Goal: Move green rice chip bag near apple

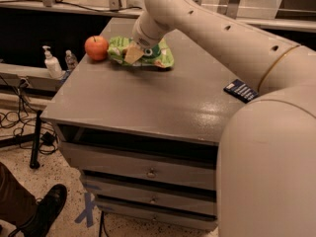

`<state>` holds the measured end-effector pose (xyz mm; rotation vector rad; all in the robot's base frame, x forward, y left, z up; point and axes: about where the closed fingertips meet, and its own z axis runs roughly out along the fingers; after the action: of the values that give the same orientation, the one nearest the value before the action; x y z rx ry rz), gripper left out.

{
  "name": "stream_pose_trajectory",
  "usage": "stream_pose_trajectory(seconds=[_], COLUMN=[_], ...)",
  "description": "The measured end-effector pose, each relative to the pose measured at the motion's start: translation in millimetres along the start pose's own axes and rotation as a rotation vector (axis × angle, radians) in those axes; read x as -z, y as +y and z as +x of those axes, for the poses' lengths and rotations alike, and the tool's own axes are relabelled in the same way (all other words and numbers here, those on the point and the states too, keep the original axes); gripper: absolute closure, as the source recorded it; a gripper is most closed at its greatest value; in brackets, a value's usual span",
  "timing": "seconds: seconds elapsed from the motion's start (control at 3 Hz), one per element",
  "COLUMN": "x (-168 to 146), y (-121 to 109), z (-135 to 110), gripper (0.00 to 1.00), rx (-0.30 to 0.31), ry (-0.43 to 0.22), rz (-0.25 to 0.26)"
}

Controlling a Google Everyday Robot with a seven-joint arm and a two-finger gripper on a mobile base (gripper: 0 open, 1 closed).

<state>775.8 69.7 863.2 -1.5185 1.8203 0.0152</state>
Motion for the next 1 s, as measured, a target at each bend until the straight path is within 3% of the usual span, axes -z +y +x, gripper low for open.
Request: stream_pose_trajectory(seconds=[0.33,1.0], x=[0.5,-1.3], y=[-0.3,-0.7], z=[-0.4,-0.3], gripper=[0.82,0.36], rx=[0.0,-0.007], ry=[0.0,-0.002], rz=[0.0,-0.005])
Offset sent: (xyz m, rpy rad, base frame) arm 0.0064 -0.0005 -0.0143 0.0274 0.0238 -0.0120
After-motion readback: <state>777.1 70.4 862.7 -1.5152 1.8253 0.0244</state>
